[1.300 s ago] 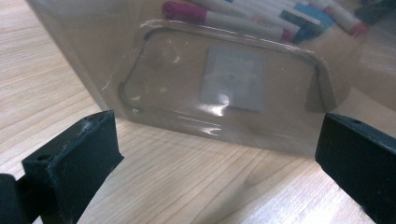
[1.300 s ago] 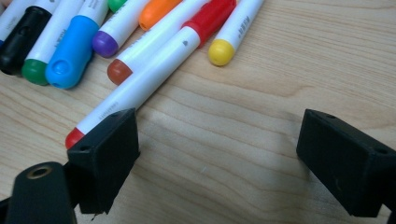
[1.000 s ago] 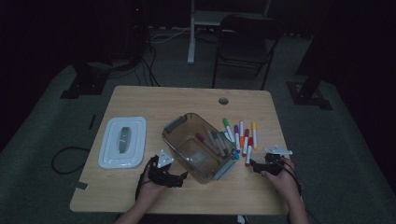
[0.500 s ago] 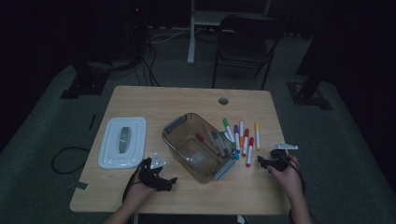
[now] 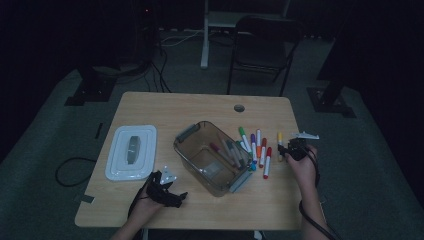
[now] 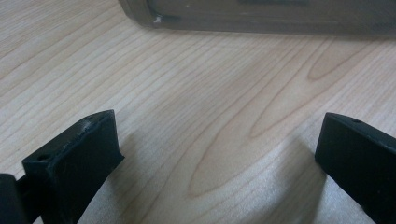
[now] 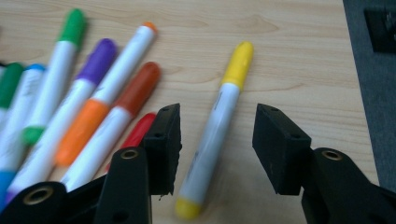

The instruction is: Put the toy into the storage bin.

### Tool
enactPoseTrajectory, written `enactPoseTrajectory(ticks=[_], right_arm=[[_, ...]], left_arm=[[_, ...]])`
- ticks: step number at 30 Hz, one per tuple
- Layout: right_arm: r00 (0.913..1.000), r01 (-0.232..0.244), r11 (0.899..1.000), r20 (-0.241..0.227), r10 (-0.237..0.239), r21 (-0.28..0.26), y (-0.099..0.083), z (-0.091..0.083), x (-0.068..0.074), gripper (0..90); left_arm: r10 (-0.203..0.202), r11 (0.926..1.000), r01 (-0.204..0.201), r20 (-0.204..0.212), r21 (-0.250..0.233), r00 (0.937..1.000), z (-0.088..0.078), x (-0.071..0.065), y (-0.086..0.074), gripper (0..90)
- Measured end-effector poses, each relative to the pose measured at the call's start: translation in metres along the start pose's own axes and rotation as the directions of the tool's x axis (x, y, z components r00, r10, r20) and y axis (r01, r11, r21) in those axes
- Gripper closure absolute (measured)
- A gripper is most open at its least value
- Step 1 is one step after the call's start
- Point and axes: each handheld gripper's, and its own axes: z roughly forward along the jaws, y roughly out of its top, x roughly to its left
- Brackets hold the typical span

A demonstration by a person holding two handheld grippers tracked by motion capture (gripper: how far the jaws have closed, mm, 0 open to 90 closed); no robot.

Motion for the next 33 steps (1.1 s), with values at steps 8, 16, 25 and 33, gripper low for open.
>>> enactPoseTrajectory(ticks=[8, 16, 25, 33], right_arm=[[0.9976, -0.066, 0.996, 0.028, 0.064, 0.063, 0.009, 0.025, -0.008, 59.1], [0.9966, -0.062, 0.992, 0.062, 0.055, 0.108, 0.008, 0.031, -0.006, 70.8], [0.9980, -0.051, 0.990, 0.044, 0.045, 0.130, 0.016, 0.021, 0.001, 76.7], [0.9988, -0.023, 0.999, -0.042, 0.025, 0.048, 0.042, -0.020, 0.023, 76.7]], left_arm=[[-0.002, 1.0000, 0.002, 0.000, 0.000, 1.0000, 0.000, 0.002, 0.000, 0.5], [-0.012, 0.9999, 0.012, -0.011, -0.001, 0.9999, 0.002, 0.003, 0.002, 0.6], [-0.011, 0.9999, 0.011, -0.010, 0.000, 0.9999, 0.002, 0.003, 0.002, 0.6], [-0.006, 1.0000, 0.006, -0.004, -0.001, 1.0000, 0.002, 0.003, 0.002, 0.6]])
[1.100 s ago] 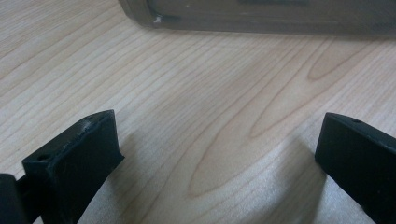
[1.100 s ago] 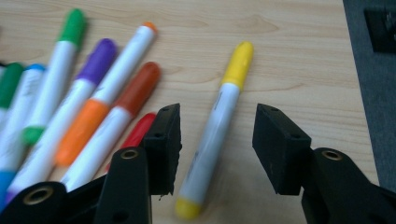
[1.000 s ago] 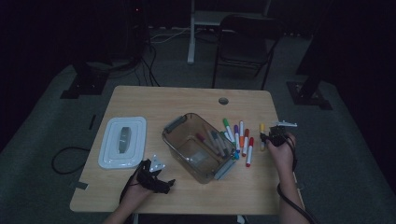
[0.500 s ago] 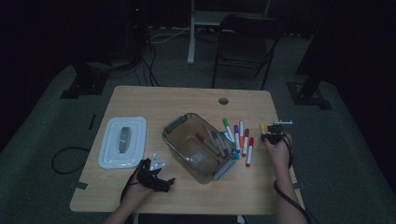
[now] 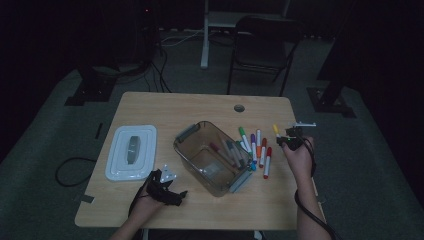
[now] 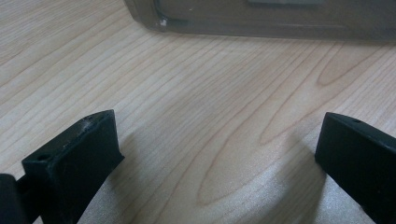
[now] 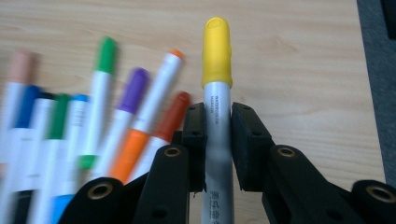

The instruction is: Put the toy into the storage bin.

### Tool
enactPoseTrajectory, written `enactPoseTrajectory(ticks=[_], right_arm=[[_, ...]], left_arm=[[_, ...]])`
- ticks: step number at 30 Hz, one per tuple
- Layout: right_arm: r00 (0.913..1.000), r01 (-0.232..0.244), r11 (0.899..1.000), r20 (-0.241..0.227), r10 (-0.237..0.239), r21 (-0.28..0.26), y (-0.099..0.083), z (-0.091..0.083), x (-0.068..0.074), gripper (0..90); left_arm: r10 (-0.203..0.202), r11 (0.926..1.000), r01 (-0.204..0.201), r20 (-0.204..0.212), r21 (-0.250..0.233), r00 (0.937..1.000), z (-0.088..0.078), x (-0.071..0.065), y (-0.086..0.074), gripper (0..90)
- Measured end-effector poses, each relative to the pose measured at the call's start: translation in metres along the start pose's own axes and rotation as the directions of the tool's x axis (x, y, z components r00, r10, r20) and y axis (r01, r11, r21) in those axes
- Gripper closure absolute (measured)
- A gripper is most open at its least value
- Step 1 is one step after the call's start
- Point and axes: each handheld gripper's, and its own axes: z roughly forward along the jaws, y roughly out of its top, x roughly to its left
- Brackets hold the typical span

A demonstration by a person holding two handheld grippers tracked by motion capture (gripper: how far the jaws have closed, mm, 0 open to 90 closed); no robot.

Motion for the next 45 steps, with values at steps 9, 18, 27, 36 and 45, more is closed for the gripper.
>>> enactPoseTrajectory(ticks=[9, 18, 27, 36, 45], right_arm=[[0.9924, 0.043, 0.997, -0.112, -0.050, -0.065, 0.021, -0.042, 0.039, 76.7], [0.9634, 0.132, 0.986, -0.220, -0.153, -0.104, 0.035, -0.078, 0.091, 76.7], [0.8989, 0.248, 0.964, -0.348, -0.266, -0.097, 0.038, -0.084, 0.150, 76.6], [0.8200, 0.346, 0.938, -0.476, -0.318, -0.031, 0.029, -0.058, 0.204, 76.6], [0.7723, 0.435, 0.898, -0.542, -0.332, 0.070, 0.020, -0.022, 0.240, 76.6]], left_arm=[[0.001, 1.0000, -0.001, 0.000, 0.000, 1.0000, 0.000, 0.000, 0.000, 0.6], [0.001, 1.0000, -0.001, -0.001, -0.001, 1.0000, 0.000, 0.000, 0.000, 0.6], [0.001, 1.0000, -0.001, 0.000, 0.000, 1.0000, 0.000, 0.000, 0.000, 0.6], [0.000, 1.0000, 0.000, 0.000, -0.001, 1.0000, 0.000, 0.000, 0.000, 0.6], [0.000, 1.0000, 0.000, -0.001, -0.001, 1.0000, 0.000, 0.000, 0.000, 0.5]])
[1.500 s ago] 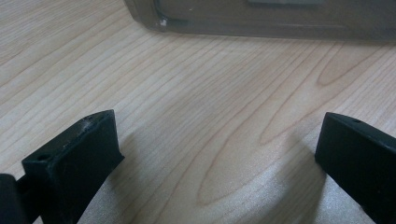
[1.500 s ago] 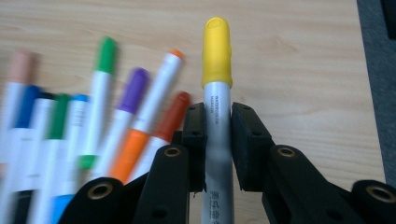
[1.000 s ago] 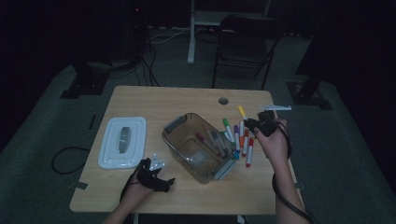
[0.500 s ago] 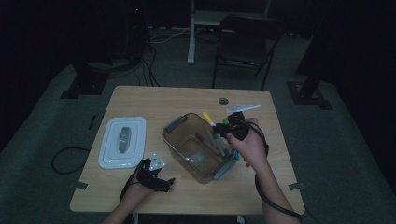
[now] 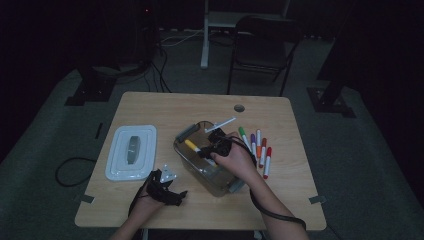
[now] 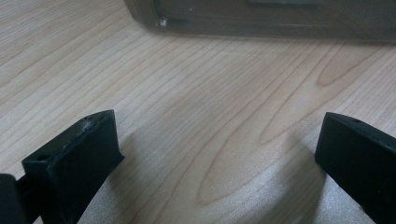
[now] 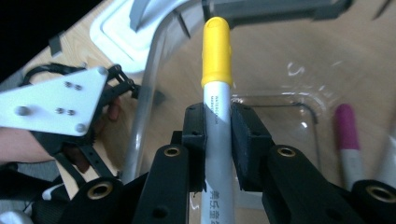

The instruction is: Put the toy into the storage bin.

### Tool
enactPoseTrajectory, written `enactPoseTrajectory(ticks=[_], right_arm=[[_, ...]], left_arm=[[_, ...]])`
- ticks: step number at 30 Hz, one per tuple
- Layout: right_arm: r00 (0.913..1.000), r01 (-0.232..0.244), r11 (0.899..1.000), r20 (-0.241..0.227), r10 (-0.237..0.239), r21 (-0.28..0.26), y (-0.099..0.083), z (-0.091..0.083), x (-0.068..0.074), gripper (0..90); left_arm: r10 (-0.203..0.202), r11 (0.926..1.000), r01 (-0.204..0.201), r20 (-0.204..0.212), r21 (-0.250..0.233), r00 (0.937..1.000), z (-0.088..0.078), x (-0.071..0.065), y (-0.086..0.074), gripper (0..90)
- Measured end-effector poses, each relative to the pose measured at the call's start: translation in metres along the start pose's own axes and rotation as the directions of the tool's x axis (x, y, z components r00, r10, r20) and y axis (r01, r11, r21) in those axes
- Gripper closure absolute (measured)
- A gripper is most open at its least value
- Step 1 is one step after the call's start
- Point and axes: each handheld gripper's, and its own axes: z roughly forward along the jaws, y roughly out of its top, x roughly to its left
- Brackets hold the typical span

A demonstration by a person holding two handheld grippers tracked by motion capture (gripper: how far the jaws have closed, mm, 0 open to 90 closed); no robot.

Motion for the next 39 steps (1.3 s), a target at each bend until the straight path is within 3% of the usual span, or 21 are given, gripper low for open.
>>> enactPoseTrajectory(ticks=[8, 11, 18, 23, 27, 35, 39], right_arm=[[0.9992, -0.014, 0.994, -0.037, 0.018, 0.113, 0.005, 0.035, -0.001, 76.6], [0.9995, -0.017, 0.986, -0.022, 0.021, 0.165, 0.006, 0.046, -0.004, 76.6], [0.9981, -0.030, 0.966, -0.045, 0.043, 0.257, 0.002, 0.065, -0.009, 76.6], [0.9988, -0.020, 0.942, -0.035, 0.034, 0.336, -0.002, 0.076, -0.003, 76.6], [0.9989, -0.024, 0.930, -0.030, 0.037, 0.366, -0.003, 0.081, -0.003, 76.5], [0.9991, -0.023, 0.919, -0.024, 0.035, 0.395, -0.004, 0.085, -0.004, 74.9], [0.9991, -0.021, 0.921, -0.025, 0.033, 0.389, -0.004, 0.085, -0.004, 72.5]], left_arm=[[0.000, 1.0000, 0.000, 0.001, 0.000, 1.0000, 0.000, 0.000, 0.000, 0.6], [-0.002, 1.0000, 0.002, 0.000, -0.001, 1.0000, 0.000, 0.000, 0.000, 0.6], [-0.001, 1.0000, 0.001, 0.000, -0.001, 1.0000, 0.000, 0.000, 0.000, 0.6], [-0.001, 1.0000, 0.001, 0.000, -0.001, 1.0000, 0.000, 0.000, 0.000, 0.6], [-0.001, 1.0000, 0.001, 0.000, -0.001, 1.0000, 0.000, 0.000, 0.000, 0.6], [-0.001, 1.0000, 0.001, 0.000, -0.001, 1.0000, 0.000, 0.000, 0.000, 0.6], [-0.001, 1.0000, 0.001, 0.000, -0.002, 1.0000, 0.000, 0.000, 0.000, 0.6]])
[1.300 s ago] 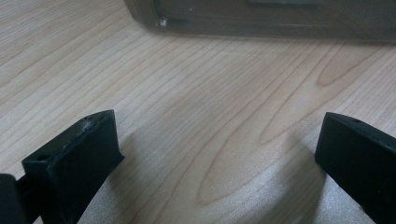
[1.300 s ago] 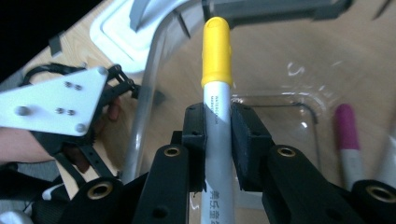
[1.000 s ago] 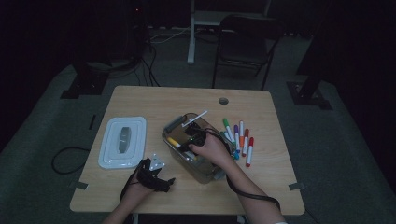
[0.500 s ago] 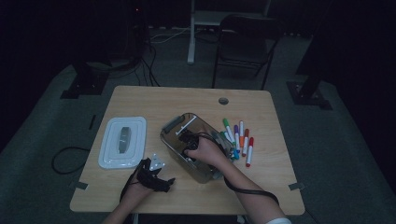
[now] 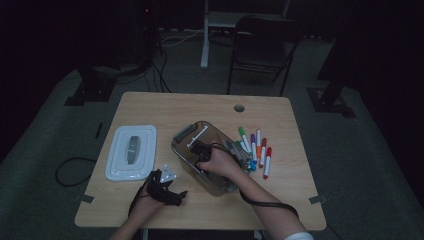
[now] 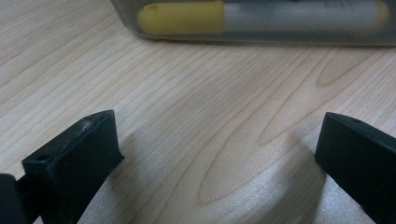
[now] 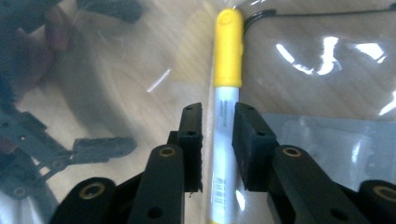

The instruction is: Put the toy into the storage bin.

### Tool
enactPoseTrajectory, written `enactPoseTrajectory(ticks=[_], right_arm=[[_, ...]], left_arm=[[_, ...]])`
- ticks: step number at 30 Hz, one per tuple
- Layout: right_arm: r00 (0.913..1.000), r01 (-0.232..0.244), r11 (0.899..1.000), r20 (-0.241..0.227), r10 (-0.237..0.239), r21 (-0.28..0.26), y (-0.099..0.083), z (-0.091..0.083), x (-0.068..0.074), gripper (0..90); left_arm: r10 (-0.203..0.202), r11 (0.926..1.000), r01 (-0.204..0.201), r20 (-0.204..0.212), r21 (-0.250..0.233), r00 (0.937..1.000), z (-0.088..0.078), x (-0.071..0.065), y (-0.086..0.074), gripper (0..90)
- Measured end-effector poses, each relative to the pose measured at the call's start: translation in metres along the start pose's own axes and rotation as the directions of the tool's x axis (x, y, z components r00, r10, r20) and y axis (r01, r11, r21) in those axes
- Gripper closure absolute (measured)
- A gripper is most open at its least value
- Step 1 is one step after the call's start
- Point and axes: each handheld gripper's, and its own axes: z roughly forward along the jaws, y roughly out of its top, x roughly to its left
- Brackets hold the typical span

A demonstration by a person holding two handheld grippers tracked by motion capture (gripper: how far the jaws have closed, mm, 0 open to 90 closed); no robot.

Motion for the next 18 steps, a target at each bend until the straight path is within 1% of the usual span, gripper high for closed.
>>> enactPoseTrajectory(ticks=[2, 5, 9, 12, 13, 15, 16, 18], right_arm=[[1.0000, 0.004, 1.000, -0.007, -0.004, -0.025, 0.000, -0.004, 0.000, 72.2], [0.9997, 0.014, 0.996, -0.019, -0.016, -0.093, -0.002, -0.014, 0.001, 69.6], [0.9993, 0.031, 0.984, -0.016, -0.034, -0.178, -0.005, -0.034, 0.000, 65.1], [0.9991, 0.038, 0.972, -0.009, -0.042, -0.233, -0.010, -0.051, -0.001, 62.2], [0.9989, 0.044, 0.967, -0.008, -0.047, -0.251, -0.013, -0.057, -0.002, 60.9], [0.9985, 0.047, 0.953, -0.011, -0.053, -0.299, -0.019, -0.069, -0.003, 59.8], [0.9984, 0.047, 0.944, -0.014, -0.054, -0.327, -0.023, -0.075, -0.004, 58.0], [0.9978, 0.062, 0.920, 0.002, -0.066, -0.386, -0.029, -0.085, -0.007, 51.7]], left_arm=[[0.001, 1.0000, -0.001, 0.000, 0.001, 1.0000, 0.000, 0.000, 0.000, 0.6], [0.000, 1.0000, 0.000, 0.001, 0.001, 1.0000, 0.000, 0.000, 0.000, 0.6], [0.000, 1.0000, 0.000, -0.001, 0.001, 1.0000, 0.000, 0.000, 0.000, 0.6], [-0.003, 1.0000, 0.003, 0.000, 0.000, 1.0000, 0.000, 0.000, 0.000, 0.6], [-0.002, 1.0000, 0.002, 0.001, 0.000, 1.0000, 0.000, 0.000, 0.000, 0.6], [0.001, 1.0000, -0.001, 0.002, 0.003, 1.0000, 0.000, 0.000, 0.000, 0.6], [0.001, 1.0000, -0.001, 0.002, 0.003, 1.0000, 0.000, 0.000, 0.000, 0.6], [0.001, 1.0000, -0.001, 0.001, 0.002, 1.0000, 0.000, 0.000, 0.000, 0.6]])
